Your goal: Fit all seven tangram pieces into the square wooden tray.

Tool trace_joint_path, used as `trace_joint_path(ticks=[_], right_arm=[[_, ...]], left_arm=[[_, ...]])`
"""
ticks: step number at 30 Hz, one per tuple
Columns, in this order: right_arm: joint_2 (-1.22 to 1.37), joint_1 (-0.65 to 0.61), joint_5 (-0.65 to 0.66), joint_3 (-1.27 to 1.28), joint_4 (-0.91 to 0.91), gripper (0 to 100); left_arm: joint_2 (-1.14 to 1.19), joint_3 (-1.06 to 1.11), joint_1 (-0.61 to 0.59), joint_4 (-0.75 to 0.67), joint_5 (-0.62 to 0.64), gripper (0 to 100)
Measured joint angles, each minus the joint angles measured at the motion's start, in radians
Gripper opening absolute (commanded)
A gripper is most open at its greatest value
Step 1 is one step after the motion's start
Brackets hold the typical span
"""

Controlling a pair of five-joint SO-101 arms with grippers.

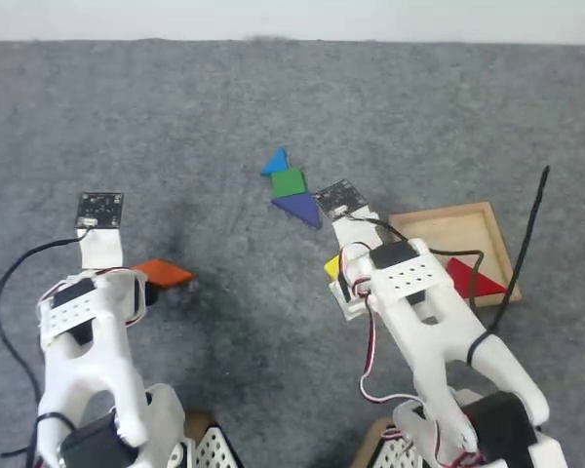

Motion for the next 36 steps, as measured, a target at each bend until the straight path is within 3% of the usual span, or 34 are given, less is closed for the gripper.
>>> trace_joint_path(ticks=[3,6,12,23,36], right_arm=[[0.0,0.048,-0.006,-0.038,0.0,17.8],[0.006,0.015,-0.052,-0.095,-0.015,25.1],[0.064,-0.141,-0.318,-0.157,-0.095,39.6],[0.353,-0.144,-0.376,-0.301,-0.098,28.4],[0.385,-0.118,-0.448,-0.301,-0.143,22.9]], left_arm=[[0.0,0.0,-0.003,0.0,0.0,25],[0.0,0.0,-0.002,0.0,0.0,25],[0.0,0.0,-0.002,0.0,0.0,25],[0.0,0.0,-0.002,-0.02,0.0,25],[0.0,0.0,-0.003,-0.02,0.0,25]])
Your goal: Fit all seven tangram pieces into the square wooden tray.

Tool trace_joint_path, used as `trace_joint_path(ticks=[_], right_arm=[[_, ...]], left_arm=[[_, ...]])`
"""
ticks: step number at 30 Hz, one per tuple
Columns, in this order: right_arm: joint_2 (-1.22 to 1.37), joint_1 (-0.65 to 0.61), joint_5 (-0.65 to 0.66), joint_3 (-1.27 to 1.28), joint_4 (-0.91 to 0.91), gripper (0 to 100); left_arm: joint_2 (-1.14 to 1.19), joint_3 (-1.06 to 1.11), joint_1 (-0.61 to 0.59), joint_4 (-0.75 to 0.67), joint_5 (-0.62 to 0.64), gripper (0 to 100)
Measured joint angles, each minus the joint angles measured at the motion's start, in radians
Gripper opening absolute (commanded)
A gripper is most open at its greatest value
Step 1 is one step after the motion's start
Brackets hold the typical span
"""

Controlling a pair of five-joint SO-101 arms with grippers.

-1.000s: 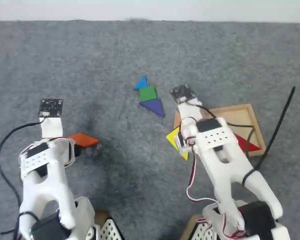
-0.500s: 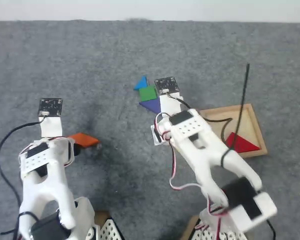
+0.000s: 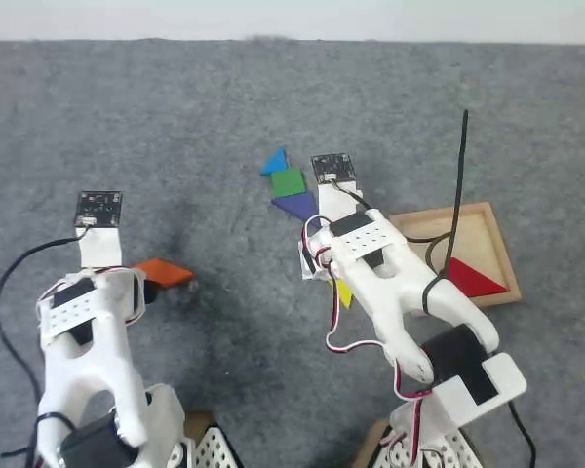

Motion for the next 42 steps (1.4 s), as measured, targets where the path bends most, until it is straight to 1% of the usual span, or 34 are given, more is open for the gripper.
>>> trace_joint_path(ticks=[4,7,11,14,17,19,20,24,26,34,42], right_arm=[[0.0,-0.002,0.0,0.0,0.006,19.1],[0.0,0.018,0.0,-0.002,0.043,18.9],[0.0,0.147,0.009,-0.005,0.092,19.9],[0.0,0.213,0.109,-0.008,0.146,19.9],[-0.002,0.226,0.199,-0.008,0.181,19.9],[-0.002,0.21,0.229,-0.008,0.189,19.7],[-0.002,0.183,0.238,-0.006,0.193,19.7],[-0.028,0.011,0.287,0.055,0.199,19.5],[-0.064,-0.043,0.319,0.092,0.203,19.5],[-0.201,-0.063,0.445,0.233,0.203,19.5],[-0.322,-0.018,0.456,0.244,0.236,19.5]], left_arm=[[0.0,0.0,0.0,0.0,0.0,25],[0.0,0.0,0.002,0.0,0.0,25],[0.0,0.0,0.002,0.0,0.0,25],[0.0,0.0,0.0,0.0,0.0,25],[0.0,0.0,0.0,0.0,0.0,25],[0.0,0.0,0.002,0.0,0.0,25],[0.0,0.0,0.002,0.0,0.0,25],[0.0,0.0,0.002,0.0,0.0,25],[0.0,0.0,0.0,0.0,0.0,25],[0.0,0.0,0.002,0.0,0.0,25],[0.0,0.0,0.0,0.0,0.0,25]])
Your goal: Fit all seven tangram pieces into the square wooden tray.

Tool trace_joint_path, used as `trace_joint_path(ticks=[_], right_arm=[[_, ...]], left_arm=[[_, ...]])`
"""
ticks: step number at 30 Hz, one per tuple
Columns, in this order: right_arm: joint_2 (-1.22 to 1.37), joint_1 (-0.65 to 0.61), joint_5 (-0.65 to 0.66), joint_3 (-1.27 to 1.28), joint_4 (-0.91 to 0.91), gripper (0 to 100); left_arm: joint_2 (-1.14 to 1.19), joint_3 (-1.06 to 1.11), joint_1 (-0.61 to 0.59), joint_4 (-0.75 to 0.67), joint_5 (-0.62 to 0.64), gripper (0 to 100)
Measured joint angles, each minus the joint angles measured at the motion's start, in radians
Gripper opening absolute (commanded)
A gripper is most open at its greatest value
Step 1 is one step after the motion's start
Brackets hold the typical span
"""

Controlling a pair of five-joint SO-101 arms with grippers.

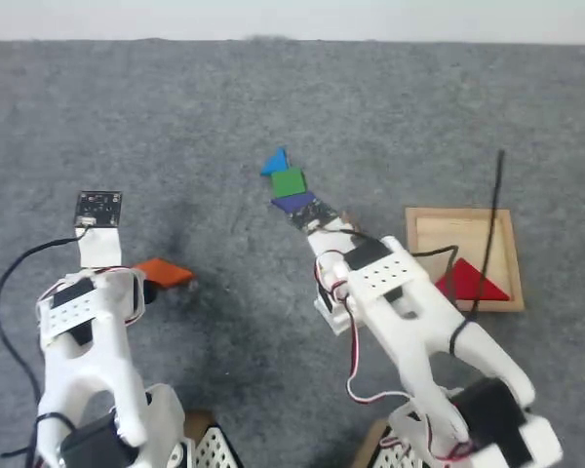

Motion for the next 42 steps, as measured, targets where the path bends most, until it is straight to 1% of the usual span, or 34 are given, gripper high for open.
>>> trace_joint_path(ticks=[2,7,9,11,14,16,18,21,23,29,34,39,42], right_arm=[[-0.025,0.012,-0.057,-0.028,0.0,19.7],[-0.029,0.017,-0.365,-0.141,-0.046,19.9],[0.002,0.017,-0.47,-0.187,-0.049,21.7],[0.066,0.017,-0.539,-0.229,-0.054,28.1],[0.19,0.017,-0.609,-0.288,-0.055,41.4],[0.261,0.018,-0.663,-0.321,-0.055,46.1],[0.319,0.017,-0.735,-0.339,-0.055,44.0],[0.356,0.018,-0.873,-0.344,-0.055,35.3],[0.356,0.017,-0.936,-0.353,-0.061,31.2],[0.379,0.017,-0.968,-0.405,-0.074,30.6],[0.451,0.017,-1.005,-0.416,-0.074,30.6],[0.525,0.017,-1.014,-0.473,-0.072,30.2],[0.543,0.017,-1.014,-0.488,-0.072,25.1]], left_arm=[[0.0,0.0,0.002,0.0,0.0,25],[0.0,0.0,0.002,0.0,0.0,25],[0.0,0.0,0.0,0.0,0.0,25],[0.0,0.0,0.0,0.0,0.0,25],[0.0,0.0,0.002,0.0,0.0,25],[0.0,0.0,0.002,0.0,0.0,25],[0.0,0.0,0.0,0.0,0.0,25],[0.0,0.0,0.002,0.0,0.0,25],[0.0,0.0,0.002,0.0,0.0,25],[0.0,0.0,0.0,0.0,0.0,25],[0.0,0.0,0.0,0.0,0.0,25],[0.0,0.0,0.0,0.0,0.0,25],[0.0,0.0,0.0,0.0,0.0,25]])
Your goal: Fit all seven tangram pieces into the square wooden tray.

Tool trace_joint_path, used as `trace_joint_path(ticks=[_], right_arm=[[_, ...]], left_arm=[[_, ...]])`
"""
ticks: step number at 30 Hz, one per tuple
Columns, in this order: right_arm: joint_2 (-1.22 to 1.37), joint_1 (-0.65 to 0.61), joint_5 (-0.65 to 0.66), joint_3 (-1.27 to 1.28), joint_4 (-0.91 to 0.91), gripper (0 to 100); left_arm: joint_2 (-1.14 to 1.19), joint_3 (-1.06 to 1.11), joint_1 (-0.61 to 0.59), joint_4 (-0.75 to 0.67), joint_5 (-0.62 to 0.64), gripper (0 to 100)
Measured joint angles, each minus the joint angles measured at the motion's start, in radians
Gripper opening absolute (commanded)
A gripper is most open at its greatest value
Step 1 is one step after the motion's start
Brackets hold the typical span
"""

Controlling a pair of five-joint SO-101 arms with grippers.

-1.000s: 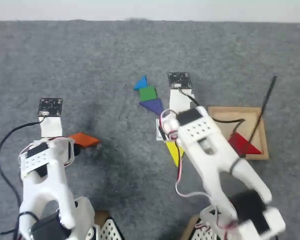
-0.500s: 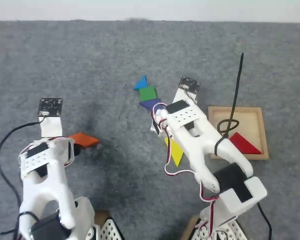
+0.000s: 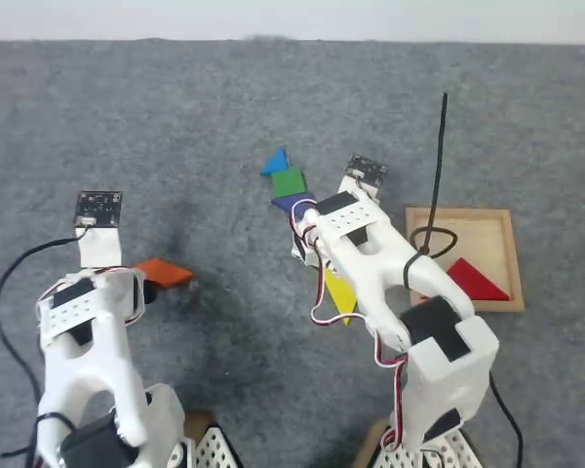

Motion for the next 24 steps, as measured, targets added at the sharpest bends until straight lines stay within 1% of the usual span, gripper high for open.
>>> trace_joint_path(ticks=[3,12,16,18,20,22,24], right_arm=[[0.0,0.008,0.0,-0.002,0.011,19.9],[-0.003,0.012,0.044,-0.002,0.035,18.4],[-0.003,0.012,0.107,-0.012,0.072,17.9],[-0.015,0.011,0.18,-0.032,0.11,20.9],[-0.051,0.005,0.244,-0.038,0.146,26.7],[-0.092,-0.005,0.275,-0.038,0.181,32.6],[-0.11,-0.029,0.284,-0.038,0.201,35.5]], left_arm=[[0.0,0.0,0.0,0.0,0.0,25],[0.0,0.0,0.0,0.0,0.0,25],[0.0,0.0,0.0,0.0,0.0,25],[0.0,0.0,0.0,0.0,0.0,25],[0.0,0.0,0.0,0.0,0.0,25],[0.0,0.0,0.0,0.0,0.0,25],[0.0,0.0,0.0,0.0,0.0,25]])
